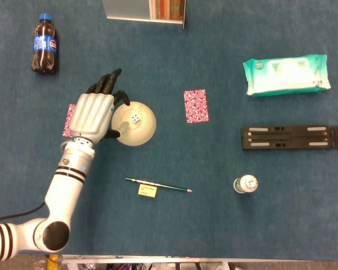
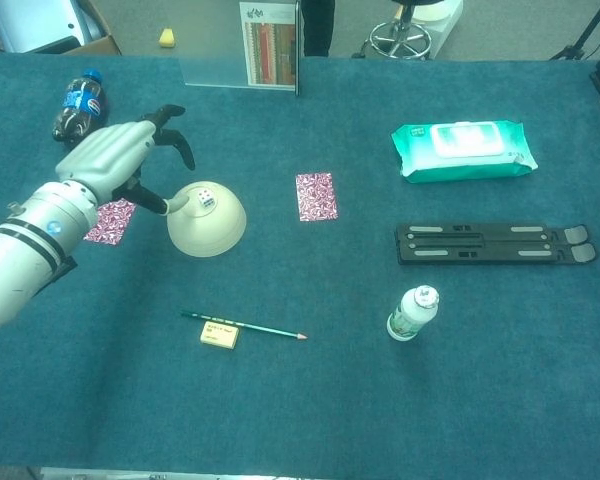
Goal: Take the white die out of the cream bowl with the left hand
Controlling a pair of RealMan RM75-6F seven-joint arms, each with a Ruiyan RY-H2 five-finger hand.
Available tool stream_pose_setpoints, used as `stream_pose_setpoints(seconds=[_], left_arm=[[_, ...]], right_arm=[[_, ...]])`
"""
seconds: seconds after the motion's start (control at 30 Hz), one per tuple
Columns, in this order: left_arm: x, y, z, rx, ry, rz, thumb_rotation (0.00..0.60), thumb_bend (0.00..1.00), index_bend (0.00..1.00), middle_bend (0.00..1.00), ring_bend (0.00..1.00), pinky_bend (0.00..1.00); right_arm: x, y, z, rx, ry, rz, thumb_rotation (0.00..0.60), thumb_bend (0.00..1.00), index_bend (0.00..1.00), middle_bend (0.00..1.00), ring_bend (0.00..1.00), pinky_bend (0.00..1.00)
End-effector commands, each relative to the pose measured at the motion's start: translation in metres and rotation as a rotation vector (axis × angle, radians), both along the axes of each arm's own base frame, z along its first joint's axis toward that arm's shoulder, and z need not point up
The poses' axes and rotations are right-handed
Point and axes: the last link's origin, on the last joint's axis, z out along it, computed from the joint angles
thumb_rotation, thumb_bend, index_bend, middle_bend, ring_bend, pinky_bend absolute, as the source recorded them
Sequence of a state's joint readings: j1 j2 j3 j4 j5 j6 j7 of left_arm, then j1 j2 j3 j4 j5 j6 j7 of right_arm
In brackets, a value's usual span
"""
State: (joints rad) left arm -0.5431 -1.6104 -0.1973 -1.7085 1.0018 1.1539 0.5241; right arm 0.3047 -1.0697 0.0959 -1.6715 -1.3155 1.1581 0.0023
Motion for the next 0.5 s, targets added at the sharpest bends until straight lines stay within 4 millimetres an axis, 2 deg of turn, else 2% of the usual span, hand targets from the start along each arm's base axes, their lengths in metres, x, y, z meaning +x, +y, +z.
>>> stream_pose_setpoints(seconds=[0.03,0.2,0.3,0.5], left_arm=[[0.003,0.000,-0.003,0.013,-0.003,0.018,0.527,0.27,0.41,0.03,0.05,0.19],[0.005,-0.002,-0.008,0.044,0.011,0.043,0.449,0.27,0.43,0.05,0.05,0.19],[0.005,-0.005,-0.010,0.062,0.041,0.039,0.435,0.27,0.43,0.05,0.05,0.19],[0.002,-0.010,-0.015,0.066,0.065,0.036,0.445,0.27,0.43,0.05,0.05,0.19]], right_arm=[[-0.002,0.001,0.001,-0.002,0.000,-0.005,0.600,0.00,0.30,0.29,0.21,0.25],[-0.005,0.002,0.001,-0.003,-0.002,-0.017,0.600,0.00,0.30,0.29,0.21,0.25],[-0.007,0.002,0.002,-0.004,-0.003,-0.020,0.600,0.00,0.30,0.29,0.21,0.25],[-0.009,0.003,0.002,-0.003,-0.005,-0.028,0.600,0.00,0.30,0.29,0.21,0.25]])
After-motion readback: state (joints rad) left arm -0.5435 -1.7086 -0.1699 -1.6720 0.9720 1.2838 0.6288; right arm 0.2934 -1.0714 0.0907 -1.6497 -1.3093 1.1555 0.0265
